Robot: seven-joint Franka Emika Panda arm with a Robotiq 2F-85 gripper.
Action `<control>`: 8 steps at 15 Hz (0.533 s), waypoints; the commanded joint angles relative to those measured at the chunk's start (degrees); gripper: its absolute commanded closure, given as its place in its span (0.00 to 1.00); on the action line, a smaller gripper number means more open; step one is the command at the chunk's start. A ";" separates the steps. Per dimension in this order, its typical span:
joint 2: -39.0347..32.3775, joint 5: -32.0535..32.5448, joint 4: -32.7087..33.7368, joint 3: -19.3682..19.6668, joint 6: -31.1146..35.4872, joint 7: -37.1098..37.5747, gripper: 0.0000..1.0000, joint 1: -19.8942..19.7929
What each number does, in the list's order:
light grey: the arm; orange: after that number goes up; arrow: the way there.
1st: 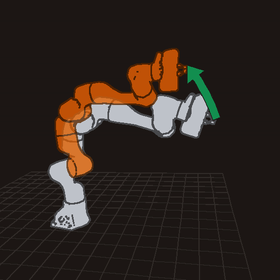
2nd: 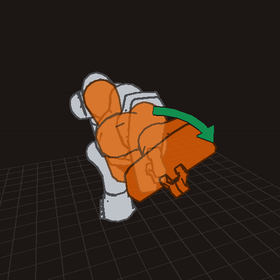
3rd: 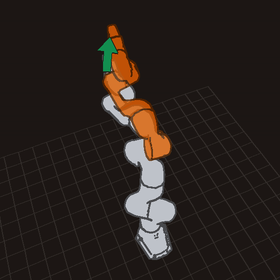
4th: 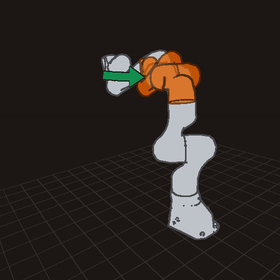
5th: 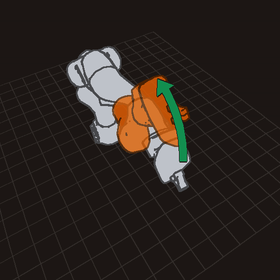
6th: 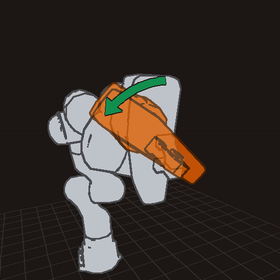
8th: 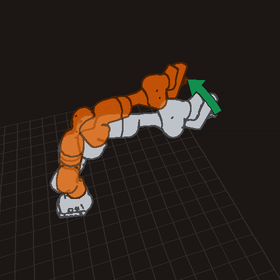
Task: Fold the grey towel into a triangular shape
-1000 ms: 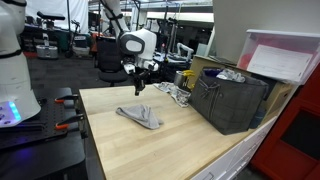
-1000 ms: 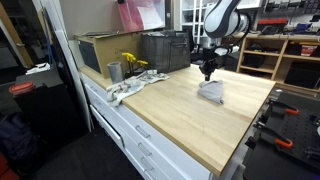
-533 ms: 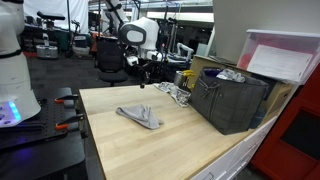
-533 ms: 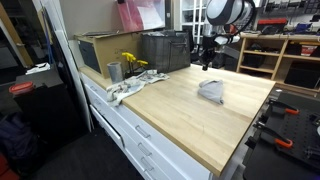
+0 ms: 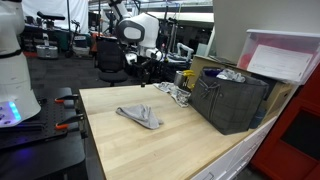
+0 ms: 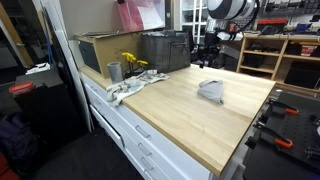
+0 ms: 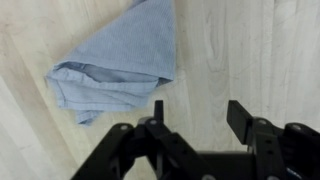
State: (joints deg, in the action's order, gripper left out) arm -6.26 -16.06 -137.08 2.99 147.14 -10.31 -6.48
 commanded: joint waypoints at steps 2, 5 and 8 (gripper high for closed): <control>0.45 -4.85 0.02 -0.02 -2.46 -4.12 0.00 -0.25; 0.40 -5.04 0.03 0.00 -2.65 -4.37 0.00 -0.30; 0.24 -5.03 0.03 -0.07 -2.63 -4.36 0.00 -0.25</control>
State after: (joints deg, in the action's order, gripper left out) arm -6.06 -21.21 -137.10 2.93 144.63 -14.80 -6.72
